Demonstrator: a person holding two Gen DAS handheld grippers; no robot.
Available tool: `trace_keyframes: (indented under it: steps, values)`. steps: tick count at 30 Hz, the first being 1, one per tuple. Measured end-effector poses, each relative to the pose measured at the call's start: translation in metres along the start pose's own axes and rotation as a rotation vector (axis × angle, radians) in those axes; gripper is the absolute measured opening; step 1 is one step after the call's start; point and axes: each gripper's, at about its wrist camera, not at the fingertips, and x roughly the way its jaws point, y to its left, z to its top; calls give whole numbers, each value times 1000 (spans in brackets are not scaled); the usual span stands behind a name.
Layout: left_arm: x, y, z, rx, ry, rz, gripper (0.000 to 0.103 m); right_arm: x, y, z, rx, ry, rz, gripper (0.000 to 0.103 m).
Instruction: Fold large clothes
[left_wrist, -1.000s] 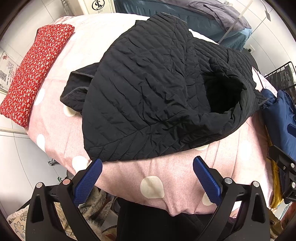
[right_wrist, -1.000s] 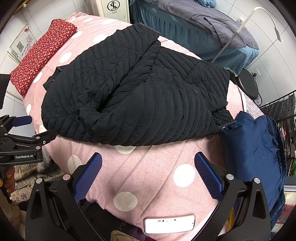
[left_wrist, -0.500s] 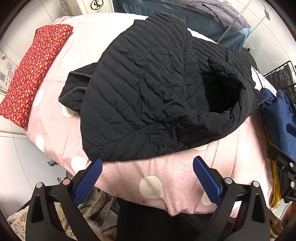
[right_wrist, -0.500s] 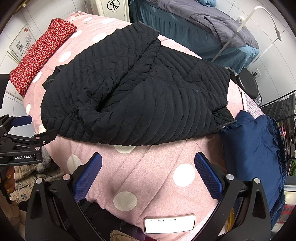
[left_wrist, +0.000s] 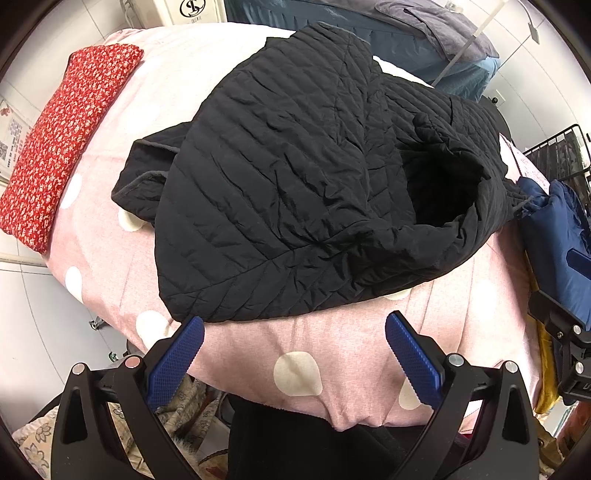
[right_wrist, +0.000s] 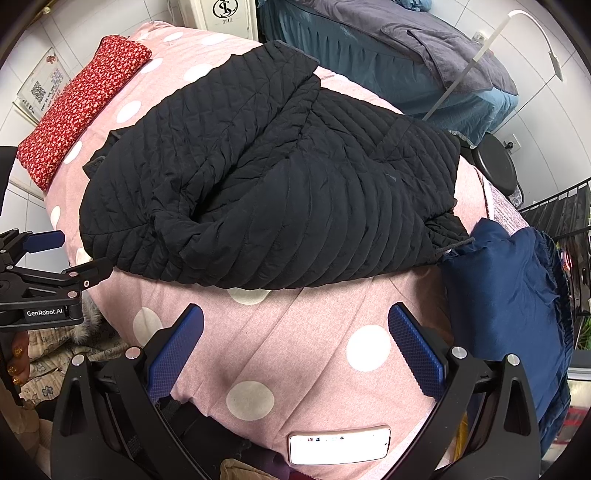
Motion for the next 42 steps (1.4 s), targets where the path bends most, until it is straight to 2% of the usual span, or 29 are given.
trace_keyframes:
  steps: [18,24,29,32,35,38,42]
  values:
    - [4,3,2,-4,11,11,97,4,1,3,-4,13,2,98]
    - [12,19,0,-48,14,-14,97,7,3,10,-23,7,4,98]
    - [22,67,-4,-166,-5,8,97,10,8,30,-62,-9,55,98]
    - [30,108,-11,-269,-9,12,97,11,16,54,-99,-30,100,98]
    - [43,144,-18,-372,15,-23,97,13,33,89,-136,-55,153,98]
    - [58,183,-28,-487,15,-114,96,21,59,129,-158,-54,228,98]
    - [80,205,-34,-588,25,-263,96,44,114,180,-196,-30,274,98]
